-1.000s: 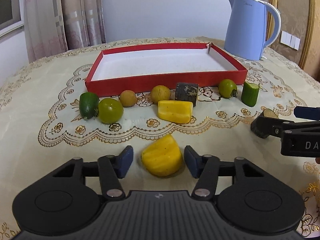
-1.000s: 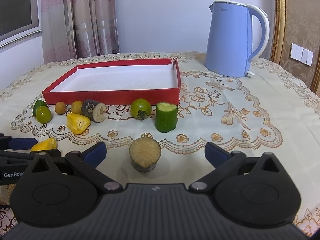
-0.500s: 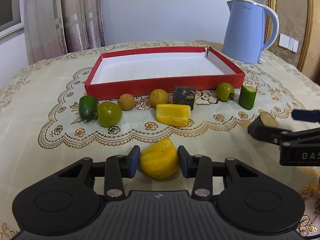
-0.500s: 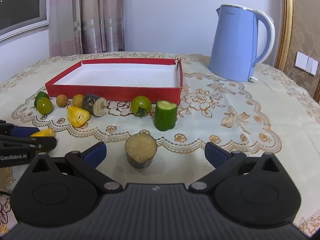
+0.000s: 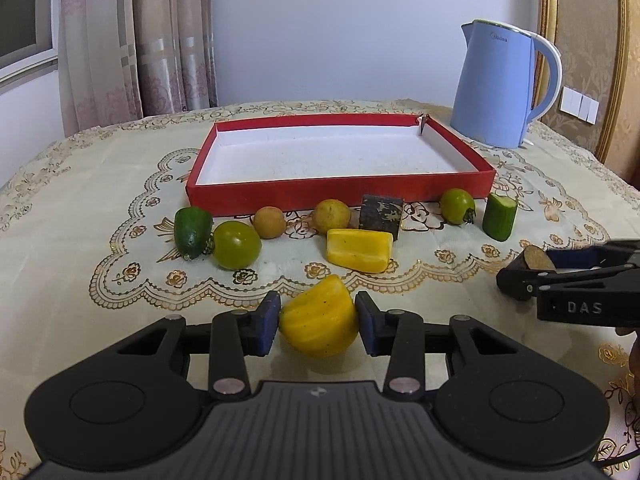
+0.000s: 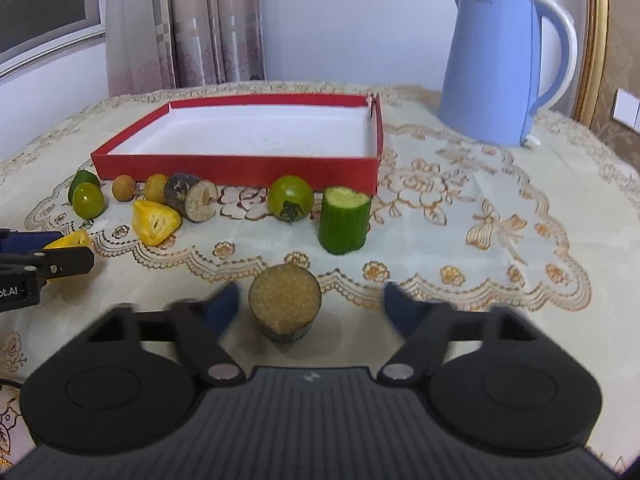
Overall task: Organize fruits
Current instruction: 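Grasp the yellow mango piece with the left gripper while the right grasps the eggplant slice, then carry the yellow mango piece into the tray and open the left gripper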
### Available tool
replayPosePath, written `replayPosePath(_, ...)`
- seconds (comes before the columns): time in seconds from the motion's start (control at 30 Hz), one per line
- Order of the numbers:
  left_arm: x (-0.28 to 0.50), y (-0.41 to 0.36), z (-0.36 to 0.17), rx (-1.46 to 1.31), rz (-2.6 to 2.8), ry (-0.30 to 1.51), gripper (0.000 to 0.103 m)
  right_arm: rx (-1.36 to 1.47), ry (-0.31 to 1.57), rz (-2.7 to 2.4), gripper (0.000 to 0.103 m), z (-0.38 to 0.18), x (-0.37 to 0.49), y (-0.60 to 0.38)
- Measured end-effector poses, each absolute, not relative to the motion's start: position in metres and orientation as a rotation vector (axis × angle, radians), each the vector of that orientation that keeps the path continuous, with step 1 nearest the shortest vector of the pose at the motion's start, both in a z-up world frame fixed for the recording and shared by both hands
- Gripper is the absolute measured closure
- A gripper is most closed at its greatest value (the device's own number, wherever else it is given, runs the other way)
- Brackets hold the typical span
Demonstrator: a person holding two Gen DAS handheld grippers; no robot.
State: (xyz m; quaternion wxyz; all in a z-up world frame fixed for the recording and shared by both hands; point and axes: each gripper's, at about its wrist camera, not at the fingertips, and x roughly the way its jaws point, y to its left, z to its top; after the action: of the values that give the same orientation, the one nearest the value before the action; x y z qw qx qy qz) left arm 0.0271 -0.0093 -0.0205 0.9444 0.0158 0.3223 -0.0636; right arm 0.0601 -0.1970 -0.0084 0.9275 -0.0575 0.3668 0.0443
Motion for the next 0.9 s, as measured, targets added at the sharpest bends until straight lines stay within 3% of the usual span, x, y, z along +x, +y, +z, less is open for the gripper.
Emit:
replayPosePath(0.03,0.027,-0.009,-0.021,0.03,-0.128,0.657,0.063,-0.127,0.748,0.085,0.057,-0.008,0.06,-0.196)
replayPosePath(0.07,0.028,-0.009,-0.021,0.03,-0.128,0.657,0.063,-0.132,0.748,0.086,0.071,-0.008,0.059,-0.195)
replayPosePath(0.9,0.042,-0.007,-0.004,0.062,-0.086,0.615,0.063,-0.169,0.661,0.174,0.07,0.021,0.053,-0.178)
